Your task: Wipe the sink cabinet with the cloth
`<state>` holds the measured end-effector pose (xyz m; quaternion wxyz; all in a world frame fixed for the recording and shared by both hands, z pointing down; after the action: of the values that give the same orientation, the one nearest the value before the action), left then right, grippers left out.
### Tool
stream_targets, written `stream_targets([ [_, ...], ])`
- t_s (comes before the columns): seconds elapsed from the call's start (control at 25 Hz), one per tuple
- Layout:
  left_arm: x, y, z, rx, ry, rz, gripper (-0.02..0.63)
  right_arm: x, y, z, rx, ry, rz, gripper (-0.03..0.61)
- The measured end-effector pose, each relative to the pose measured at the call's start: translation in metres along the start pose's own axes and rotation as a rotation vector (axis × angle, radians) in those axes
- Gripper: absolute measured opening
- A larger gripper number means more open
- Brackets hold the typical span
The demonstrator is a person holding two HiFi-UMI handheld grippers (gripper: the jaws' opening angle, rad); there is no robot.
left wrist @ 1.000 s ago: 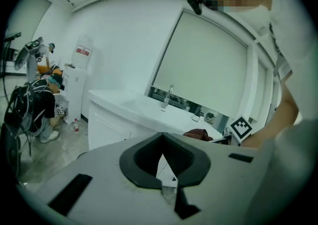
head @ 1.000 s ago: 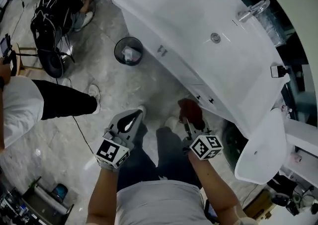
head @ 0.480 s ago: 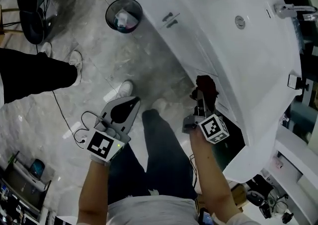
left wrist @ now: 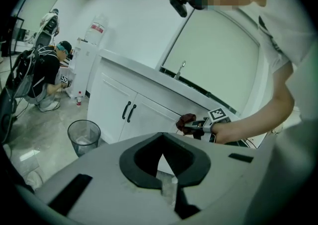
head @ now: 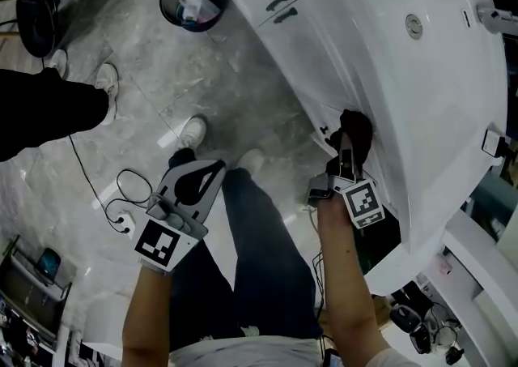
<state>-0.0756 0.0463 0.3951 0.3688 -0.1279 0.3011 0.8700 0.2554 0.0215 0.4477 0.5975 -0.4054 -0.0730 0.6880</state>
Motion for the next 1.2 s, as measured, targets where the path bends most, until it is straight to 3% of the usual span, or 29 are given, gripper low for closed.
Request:
stream_targets([
  [0.44, -0.007, -0.007, 0.014, 0.004, 0.025, -0.024, 0.011, -0.03, -0.02, 0.012, -0.065, 0.025, -0.051, 0.147],
  [0.8, -0.005, -0.003, 0.029, 0.023, 0.039, -0.082, 0.011, -0.06, -0.047, 0.042, 0.023, 0.037, -0.021, 0.135],
  [1.2, 0.001, -0.002, 0.051, 0.036, 0.061, -0.121, 0.011, -0.088, -0.082, 0.081, 0.049, 0.107, 0.02, 0.127],
])
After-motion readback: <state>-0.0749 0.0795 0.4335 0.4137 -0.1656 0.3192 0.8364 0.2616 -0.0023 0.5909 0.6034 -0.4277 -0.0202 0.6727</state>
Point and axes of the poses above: the fingertips, and each gripper's own axes: x backward along the fingers, y to its left, z out of its underside, the point moved 5 cm from there along x, backward along the fingers, and after that the axes turned 6 degrees about -z, right-handed, at the moved point
